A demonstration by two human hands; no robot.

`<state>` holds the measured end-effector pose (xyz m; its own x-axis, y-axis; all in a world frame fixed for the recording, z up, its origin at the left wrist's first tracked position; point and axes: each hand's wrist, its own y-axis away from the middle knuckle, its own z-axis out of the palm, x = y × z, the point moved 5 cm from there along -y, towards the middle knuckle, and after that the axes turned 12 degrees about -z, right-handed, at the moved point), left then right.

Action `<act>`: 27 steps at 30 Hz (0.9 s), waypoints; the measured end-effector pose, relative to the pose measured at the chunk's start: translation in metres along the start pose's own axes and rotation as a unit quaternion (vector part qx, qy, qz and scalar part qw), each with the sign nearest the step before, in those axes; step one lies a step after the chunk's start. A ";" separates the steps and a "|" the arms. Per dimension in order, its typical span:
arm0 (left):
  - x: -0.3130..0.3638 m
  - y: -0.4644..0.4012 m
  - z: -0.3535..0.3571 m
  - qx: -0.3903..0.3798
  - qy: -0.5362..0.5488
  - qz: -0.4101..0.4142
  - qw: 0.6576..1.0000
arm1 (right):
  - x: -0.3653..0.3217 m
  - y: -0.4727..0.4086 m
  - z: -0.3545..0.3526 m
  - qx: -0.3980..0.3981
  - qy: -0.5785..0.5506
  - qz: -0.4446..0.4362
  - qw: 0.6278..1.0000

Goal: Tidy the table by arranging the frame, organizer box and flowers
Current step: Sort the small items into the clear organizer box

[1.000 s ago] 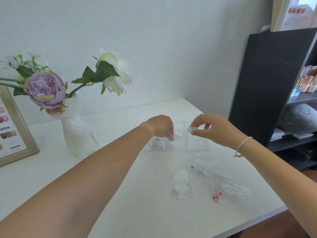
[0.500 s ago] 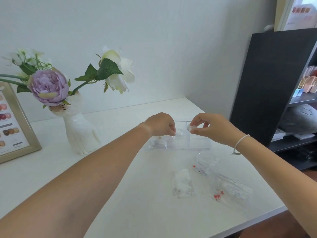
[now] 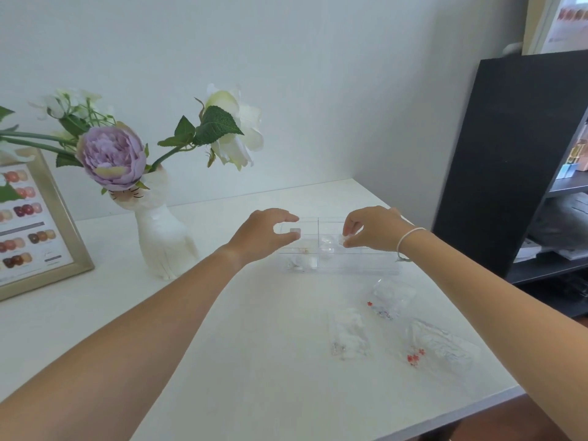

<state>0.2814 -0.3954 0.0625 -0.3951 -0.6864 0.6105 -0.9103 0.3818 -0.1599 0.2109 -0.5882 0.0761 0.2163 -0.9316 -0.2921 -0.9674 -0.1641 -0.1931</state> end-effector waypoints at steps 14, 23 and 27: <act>-0.029 0.010 0.012 -0.064 0.082 -0.052 0.993 | -0.004 -0.019 0.013 -0.135 0.068 0.032 0.988; -0.034 0.006 0.014 -0.067 0.084 -0.039 0.993 | -0.003 -0.020 0.015 -0.146 0.069 0.038 0.986; -0.035 0.006 0.014 -0.066 0.081 -0.042 0.994 | -0.003 -0.020 0.016 -0.122 0.084 0.023 0.989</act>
<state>0.2880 -0.3774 0.0293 -0.2840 -0.6151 0.7356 -0.9110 0.4123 -0.0069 0.2312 -0.5771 0.0661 0.1663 -0.9774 -0.1308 -0.9832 -0.1745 0.0538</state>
